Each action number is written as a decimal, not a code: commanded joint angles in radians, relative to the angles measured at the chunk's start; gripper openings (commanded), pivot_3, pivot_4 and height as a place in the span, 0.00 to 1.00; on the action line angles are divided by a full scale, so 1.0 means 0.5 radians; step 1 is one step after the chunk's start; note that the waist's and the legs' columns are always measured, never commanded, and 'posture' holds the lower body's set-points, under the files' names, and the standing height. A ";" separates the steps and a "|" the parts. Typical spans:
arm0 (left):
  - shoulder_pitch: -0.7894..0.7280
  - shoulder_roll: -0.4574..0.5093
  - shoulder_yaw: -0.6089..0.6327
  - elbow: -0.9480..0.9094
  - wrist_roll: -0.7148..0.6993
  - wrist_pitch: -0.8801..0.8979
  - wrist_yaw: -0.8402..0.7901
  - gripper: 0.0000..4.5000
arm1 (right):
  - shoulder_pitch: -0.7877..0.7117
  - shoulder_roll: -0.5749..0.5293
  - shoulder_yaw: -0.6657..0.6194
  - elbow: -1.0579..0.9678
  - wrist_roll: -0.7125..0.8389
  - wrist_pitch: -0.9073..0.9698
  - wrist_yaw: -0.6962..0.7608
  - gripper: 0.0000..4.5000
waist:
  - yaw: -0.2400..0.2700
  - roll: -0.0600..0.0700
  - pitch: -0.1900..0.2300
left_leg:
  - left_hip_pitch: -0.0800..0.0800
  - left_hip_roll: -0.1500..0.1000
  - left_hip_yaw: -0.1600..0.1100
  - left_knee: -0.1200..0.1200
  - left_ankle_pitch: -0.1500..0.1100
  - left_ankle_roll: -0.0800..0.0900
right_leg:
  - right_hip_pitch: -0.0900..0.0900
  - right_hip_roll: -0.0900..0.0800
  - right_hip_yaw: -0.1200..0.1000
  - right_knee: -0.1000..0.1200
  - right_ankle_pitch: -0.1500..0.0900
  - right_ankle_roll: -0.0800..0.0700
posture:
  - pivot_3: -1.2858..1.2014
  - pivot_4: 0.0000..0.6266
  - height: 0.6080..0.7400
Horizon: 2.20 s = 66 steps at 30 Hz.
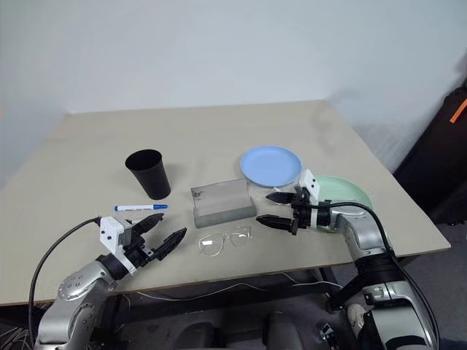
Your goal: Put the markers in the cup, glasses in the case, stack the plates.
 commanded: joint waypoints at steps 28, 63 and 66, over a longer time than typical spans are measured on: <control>-0.118 0.190 0.013 -0.081 -0.085 0.128 -0.185 1.00 | 0.342 0.047 -0.198 -0.606 0.030 0.095 -0.580 1.00 | 0.000 0.000 0.000 | 0.000 0.002 0.001 -0.001 -0.001 -0.001 | -0.001 -0.001 -0.001 -0.001 0.000 0.000 | 0.52 0.00 0.85; -0.304 0.027 -0.271 0.076 -0.014 0.040 -0.264 1.00 | 0.256 0.075 0.047 -0.914 -0.801 1.200 -1.739 1.00 | 0.000 0.001 0.001 | -0.001 0.001 0.000 -0.003 -0.002 -0.003 | -0.002 -0.001 -0.003 -0.002 -0.001 0.000 | 0.52 0.00 0.85; -0.323 0.029 -0.268 0.099 -0.015 0.033 -0.269 1.00 | 0.232 0.089 0.068 -0.911 -0.809 1.272 -1.755 1.00 | 0.000 0.001 0.001 | -0.002 0.001 0.000 -0.003 -0.002 -0.003 | -0.003 -0.001 -0.003 -0.002 -0.001 0.000 | 0.52 0.00 0.85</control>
